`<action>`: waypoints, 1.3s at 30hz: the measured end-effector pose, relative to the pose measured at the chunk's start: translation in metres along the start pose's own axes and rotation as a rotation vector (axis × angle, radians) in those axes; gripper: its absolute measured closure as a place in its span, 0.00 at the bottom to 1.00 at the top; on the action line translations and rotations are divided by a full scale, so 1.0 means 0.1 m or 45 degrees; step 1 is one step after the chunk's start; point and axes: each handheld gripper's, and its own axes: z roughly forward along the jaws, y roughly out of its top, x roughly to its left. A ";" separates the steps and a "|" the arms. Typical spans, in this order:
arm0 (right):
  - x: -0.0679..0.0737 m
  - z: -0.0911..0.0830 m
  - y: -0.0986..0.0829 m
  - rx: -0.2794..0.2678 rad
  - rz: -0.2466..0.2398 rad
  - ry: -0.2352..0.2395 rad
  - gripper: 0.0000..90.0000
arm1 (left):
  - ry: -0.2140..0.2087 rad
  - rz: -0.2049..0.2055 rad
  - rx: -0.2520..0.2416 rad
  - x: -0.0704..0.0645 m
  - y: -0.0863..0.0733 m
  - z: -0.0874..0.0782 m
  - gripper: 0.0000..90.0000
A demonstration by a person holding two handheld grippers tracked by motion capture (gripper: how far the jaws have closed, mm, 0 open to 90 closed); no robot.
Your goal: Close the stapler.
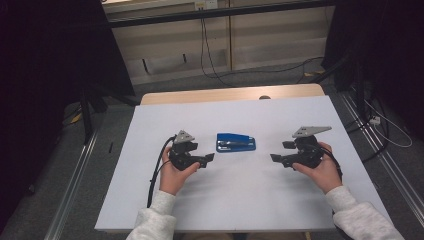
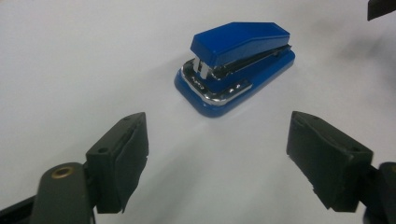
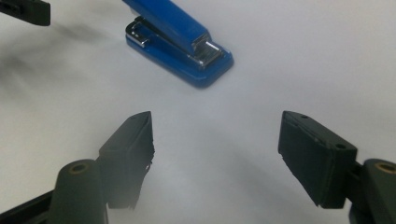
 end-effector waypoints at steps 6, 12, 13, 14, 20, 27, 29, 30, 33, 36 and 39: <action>0.10 -0.09 -0.07 0.011 -0.008 0.002 0.23 | -0.003 0.010 -0.017 -0.01 -0.07 -0.14 0.18; 0.20 -0.15 -0.13 0.024 -0.054 0.020 0.20 | -0.001 0.015 -0.020 -0.02 -0.17 -0.30 0.15; 0.20 -0.16 -0.13 0.021 -0.053 0.021 0.20 | -0.004 0.011 -0.020 -0.02 -0.19 -0.33 0.14; 0.21 -0.18 -0.15 0.017 -0.043 0.023 0.19 | -0.002 0.015 -0.019 -0.01 -0.20 -0.35 0.14; 0.25 -0.26 -0.23 0.012 -0.030 0.033 0.17 | 0.012 -0.010 -0.041 0.05 -0.30 -0.51 0.13; 0.32 -0.33 -0.31 0.016 -0.038 0.039 0.15 | 0.030 -0.013 -0.054 0.10 -0.40 -0.67 0.12; 0.33 -0.35 -0.33 0.016 -0.038 0.041 0.15 | 0.032 -0.016 -0.056 0.11 -0.43 -0.71 0.12; 0.33 -0.36 -0.34 0.013 -0.037 0.045 0.15 | 0.027 -0.016 -0.056 0.12 -0.45 -0.73 0.12; 0.34 -0.37 -0.36 0.019 -0.030 0.048 0.15 | 0.036 -0.009 -0.061 0.14 -0.49 -0.79 0.12; 0.35 -0.37 -0.39 0.028 -0.043 0.048 0.13 | 0.038 -0.020 -0.061 0.17 -0.53 -0.85 0.12; 0.36 -0.40 -0.40 0.025 -0.041 0.046 0.13 | 0.044 -0.016 -0.071 0.21 -0.57 -0.92 0.12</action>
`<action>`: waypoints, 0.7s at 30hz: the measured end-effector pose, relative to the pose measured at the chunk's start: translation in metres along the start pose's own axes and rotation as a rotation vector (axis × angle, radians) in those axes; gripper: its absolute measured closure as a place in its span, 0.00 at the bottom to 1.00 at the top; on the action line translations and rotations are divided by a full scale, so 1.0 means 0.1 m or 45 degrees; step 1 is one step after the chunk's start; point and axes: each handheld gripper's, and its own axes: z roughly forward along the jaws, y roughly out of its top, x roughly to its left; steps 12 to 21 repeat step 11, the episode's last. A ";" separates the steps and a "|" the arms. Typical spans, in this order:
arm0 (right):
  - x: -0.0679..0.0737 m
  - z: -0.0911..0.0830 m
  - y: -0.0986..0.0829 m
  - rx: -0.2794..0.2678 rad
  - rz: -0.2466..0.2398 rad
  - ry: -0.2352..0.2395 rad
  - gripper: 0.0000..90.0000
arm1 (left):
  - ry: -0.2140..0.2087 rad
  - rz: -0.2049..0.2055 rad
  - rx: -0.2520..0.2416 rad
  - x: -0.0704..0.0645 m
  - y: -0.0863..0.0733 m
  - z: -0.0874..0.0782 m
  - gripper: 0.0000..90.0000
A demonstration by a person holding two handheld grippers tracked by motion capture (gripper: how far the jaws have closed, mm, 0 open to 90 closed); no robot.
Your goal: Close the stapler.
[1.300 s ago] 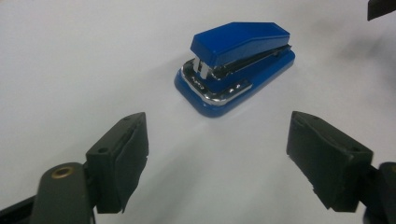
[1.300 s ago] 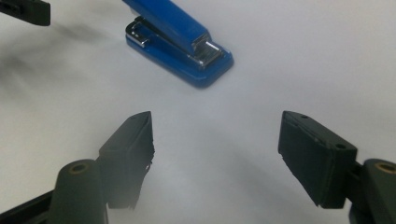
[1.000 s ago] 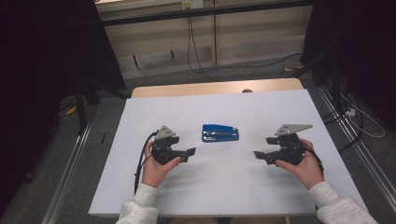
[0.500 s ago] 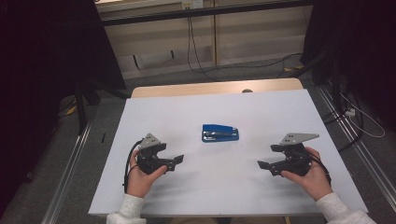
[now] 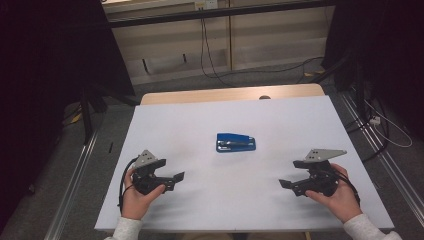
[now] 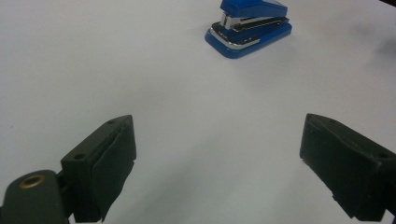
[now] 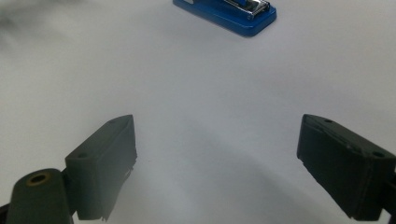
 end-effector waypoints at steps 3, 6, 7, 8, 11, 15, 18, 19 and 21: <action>0.01 -0.03 -0.02 -0.005 -0.001 0.003 0.12 | 0.009 -0.006 -0.011 0.04 -0.03 -0.05 0.12; 0.01 -0.05 -0.04 -0.014 0.001 0.007 0.12 | 0.017 -0.012 -0.005 0.06 -0.05 -0.07 0.12; 0.00 -0.06 -0.04 -0.017 0.002 0.004 0.12 | 0.016 -0.014 -0.006 0.06 -0.05 -0.07 0.12; 0.00 -0.06 -0.04 -0.018 0.002 -0.001 0.11 | 0.016 -0.013 -0.006 0.06 -0.05 -0.08 0.12; 0.00 -0.07 -0.04 -0.021 -0.003 -0.001 0.11 | 0.011 -0.013 -0.008 0.06 -0.05 -0.08 0.12; 0.00 -0.07 -0.04 -0.021 -0.003 -0.001 0.11 | 0.011 -0.013 -0.008 0.06 -0.05 -0.08 0.12; 0.00 -0.07 -0.04 -0.021 -0.003 -0.001 0.11 | 0.011 -0.013 -0.008 0.06 -0.05 -0.08 0.12; 0.00 -0.07 -0.04 -0.021 -0.003 -0.001 0.11 | 0.011 -0.013 -0.008 0.06 -0.05 -0.08 0.12; 0.00 -0.07 -0.04 -0.021 -0.003 -0.001 0.11 | 0.011 -0.013 -0.008 0.06 -0.05 -0.08 0.12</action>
